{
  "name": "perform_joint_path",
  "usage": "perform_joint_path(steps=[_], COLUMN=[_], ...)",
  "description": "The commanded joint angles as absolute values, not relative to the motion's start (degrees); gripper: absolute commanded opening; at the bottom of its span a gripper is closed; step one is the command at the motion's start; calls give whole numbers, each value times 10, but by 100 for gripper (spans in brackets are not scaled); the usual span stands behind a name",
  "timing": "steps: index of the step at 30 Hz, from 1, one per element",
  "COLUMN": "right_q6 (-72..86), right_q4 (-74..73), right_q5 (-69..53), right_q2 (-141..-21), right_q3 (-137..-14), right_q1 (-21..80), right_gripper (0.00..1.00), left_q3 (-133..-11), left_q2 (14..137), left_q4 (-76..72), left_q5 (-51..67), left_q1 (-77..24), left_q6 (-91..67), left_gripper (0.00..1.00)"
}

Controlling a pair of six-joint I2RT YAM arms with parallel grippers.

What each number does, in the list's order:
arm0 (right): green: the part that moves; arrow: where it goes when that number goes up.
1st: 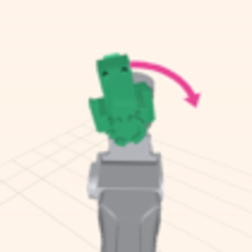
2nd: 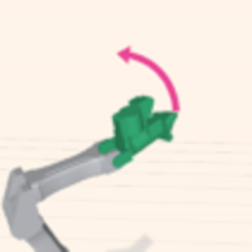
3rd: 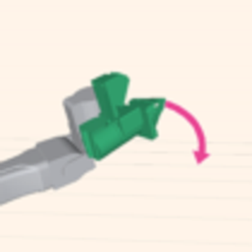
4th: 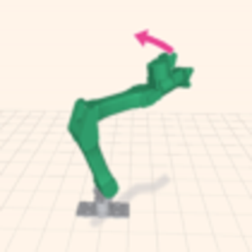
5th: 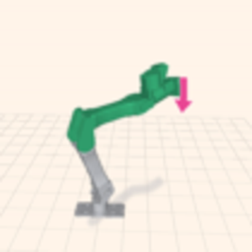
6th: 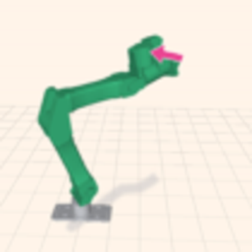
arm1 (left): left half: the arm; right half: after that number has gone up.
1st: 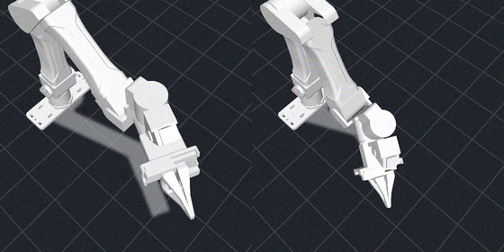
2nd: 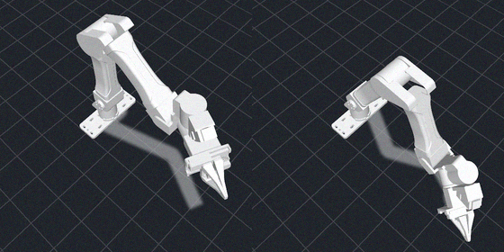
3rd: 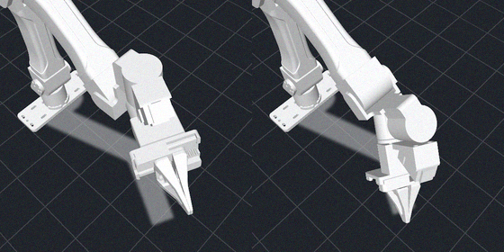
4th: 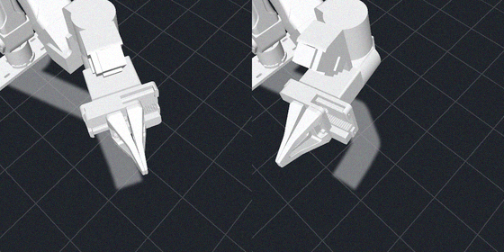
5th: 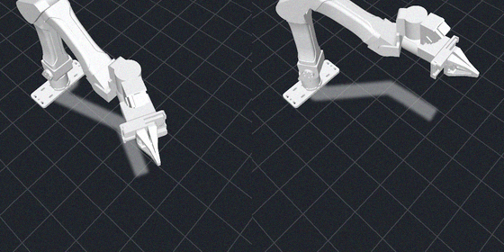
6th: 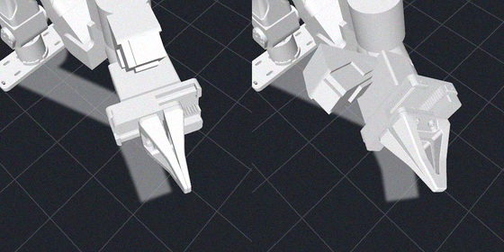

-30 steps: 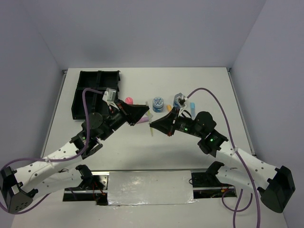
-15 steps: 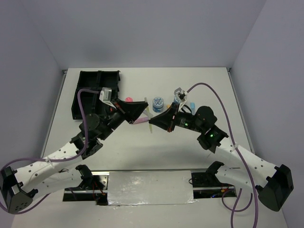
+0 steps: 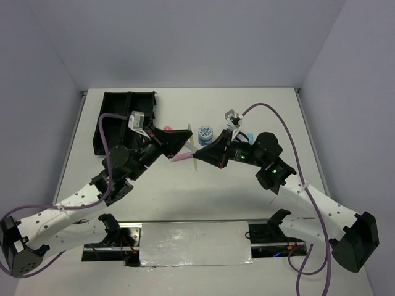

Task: Sort the stationery into containers
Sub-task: Close the pen cap on the pen, then place the pen in the storage box.

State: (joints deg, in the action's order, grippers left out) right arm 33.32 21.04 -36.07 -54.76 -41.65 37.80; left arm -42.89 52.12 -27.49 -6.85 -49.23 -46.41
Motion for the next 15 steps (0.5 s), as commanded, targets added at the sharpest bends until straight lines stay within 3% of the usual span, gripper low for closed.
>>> perform_joint_path(steps=[1,2,3,5,6,15], right_q6=[315,310,309,308,308,308], right_q4=[415,411,405,403,396,349], right_q5=[-339,-342,-342,-340,-338,-282], right_q2=[-541,-541,-542,-545,-548,-571], right_q3=[-455,-448,-434,-422,-412,-398], right_q1=[360,361,361,361,361,372], right_gripper=[0,0,0,0,0,0], left_q3=[-445,-453,-472,-489,-507,-551], left_q2=[525,511,502,481,475,444], left_q4=[-79,-65,-55,-33,-26,10], left_q5=[5,3,-17,-33,-45,-72], left_q1=[-521,-521,-521,-522,-522,-522], left_q6=[-438,-433,-431,-416,-411,-372], left_gripper=[27,39,66,94,99,99])
